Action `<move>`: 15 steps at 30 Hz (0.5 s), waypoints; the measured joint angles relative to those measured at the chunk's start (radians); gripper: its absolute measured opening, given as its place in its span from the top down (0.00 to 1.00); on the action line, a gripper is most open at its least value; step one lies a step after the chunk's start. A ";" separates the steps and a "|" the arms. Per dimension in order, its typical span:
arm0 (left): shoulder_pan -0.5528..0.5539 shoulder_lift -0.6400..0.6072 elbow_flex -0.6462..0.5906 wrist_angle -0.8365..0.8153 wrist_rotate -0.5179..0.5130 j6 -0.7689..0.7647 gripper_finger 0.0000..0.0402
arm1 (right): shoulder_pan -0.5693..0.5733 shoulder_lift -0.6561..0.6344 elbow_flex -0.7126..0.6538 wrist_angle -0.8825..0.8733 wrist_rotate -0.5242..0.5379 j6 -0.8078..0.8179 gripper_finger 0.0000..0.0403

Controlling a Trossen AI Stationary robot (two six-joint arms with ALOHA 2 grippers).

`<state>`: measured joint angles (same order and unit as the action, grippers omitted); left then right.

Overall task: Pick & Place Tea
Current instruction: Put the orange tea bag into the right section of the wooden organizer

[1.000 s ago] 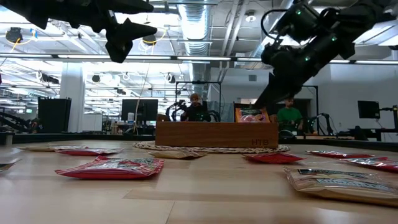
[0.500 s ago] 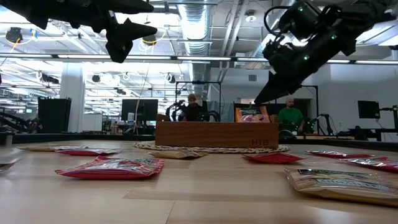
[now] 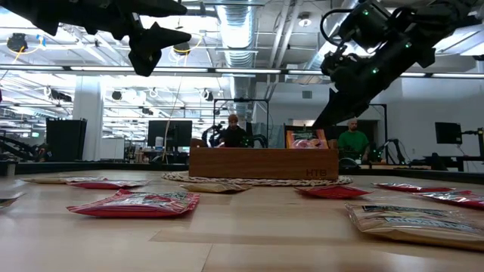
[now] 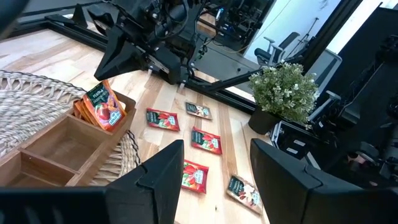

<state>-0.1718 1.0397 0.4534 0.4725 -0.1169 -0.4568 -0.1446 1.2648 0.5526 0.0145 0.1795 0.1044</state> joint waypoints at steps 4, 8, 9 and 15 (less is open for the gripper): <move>0.000 0.000 0.000 0.000 0.000 0.000 0.56 | 0.010 0.000 0.000 -0.007 0.000 0.002 1.00; 0.000 0.000 0.000 0.000 0.000 0.000 0.56 | 0.013 0.000 0.000 -0.013 0.000 0.026 1.00; 0.000 0.000 0.000 0.000 0.000 0.001 0.56 | 0.015 0.000 0.000 -0.014 0.000 0.027 1.00; 0.000 0.000 0.000 0.000 0.000 0.003 0.56 | 0.041 0.000 0.000 0.005 0.000 0.029 1.00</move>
<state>-0.1715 1.0397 0.4534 0.4728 -0.1169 -0.4541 -0.1037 1.2648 0.5526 0.0195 0.1795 0.1331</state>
